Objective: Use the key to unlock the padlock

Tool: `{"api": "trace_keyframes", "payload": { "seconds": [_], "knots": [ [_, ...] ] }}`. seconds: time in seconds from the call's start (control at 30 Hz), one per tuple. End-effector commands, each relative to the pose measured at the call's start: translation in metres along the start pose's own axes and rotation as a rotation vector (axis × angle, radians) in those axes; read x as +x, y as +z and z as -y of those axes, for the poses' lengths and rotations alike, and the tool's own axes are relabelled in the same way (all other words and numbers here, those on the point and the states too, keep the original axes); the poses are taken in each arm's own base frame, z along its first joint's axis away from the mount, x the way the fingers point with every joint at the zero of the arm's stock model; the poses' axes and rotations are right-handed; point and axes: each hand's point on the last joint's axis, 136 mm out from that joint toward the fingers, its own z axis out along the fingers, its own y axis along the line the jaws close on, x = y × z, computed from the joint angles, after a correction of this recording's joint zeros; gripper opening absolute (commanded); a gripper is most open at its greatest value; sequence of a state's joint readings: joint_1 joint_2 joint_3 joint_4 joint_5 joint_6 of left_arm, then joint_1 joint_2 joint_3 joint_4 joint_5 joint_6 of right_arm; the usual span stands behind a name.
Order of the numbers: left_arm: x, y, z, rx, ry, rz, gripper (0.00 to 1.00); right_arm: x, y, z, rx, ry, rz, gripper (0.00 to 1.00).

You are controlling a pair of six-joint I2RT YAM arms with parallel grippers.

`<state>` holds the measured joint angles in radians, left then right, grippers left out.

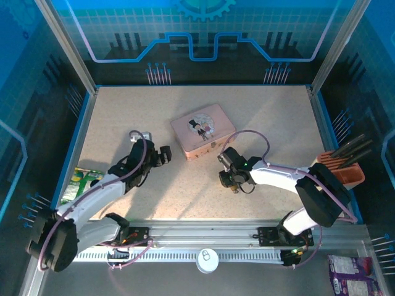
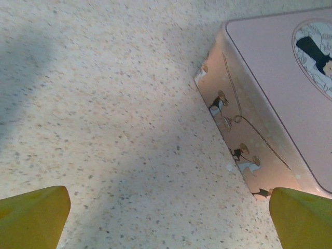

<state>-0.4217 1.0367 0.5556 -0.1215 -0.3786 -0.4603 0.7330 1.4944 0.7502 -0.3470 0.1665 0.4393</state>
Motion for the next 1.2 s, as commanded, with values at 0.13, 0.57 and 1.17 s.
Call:
{"api": "trace_keyframes", "payload": {
  "seconds": [0.13,0.57,1.17],
  "knots": [
    [-0.021,-0.014,-0.022,-0.083,0.022,0.142,0.99,-0.016,-0.032,-0.006,-0.021,-0.05,0.063,0.57],
    [-0.057,-0.018,-0.072,-0.302,0.169,0.404,0.99,-0.066,-0.12,0.053,0.103,-0.073,0.394,0.79],
    [-0.053,0.023,-0.101,-0.282,0.141,0.432,0.99,-0.072,-0.125,0.148,0.41,0.003,0.731,1.0]
  ]
}}
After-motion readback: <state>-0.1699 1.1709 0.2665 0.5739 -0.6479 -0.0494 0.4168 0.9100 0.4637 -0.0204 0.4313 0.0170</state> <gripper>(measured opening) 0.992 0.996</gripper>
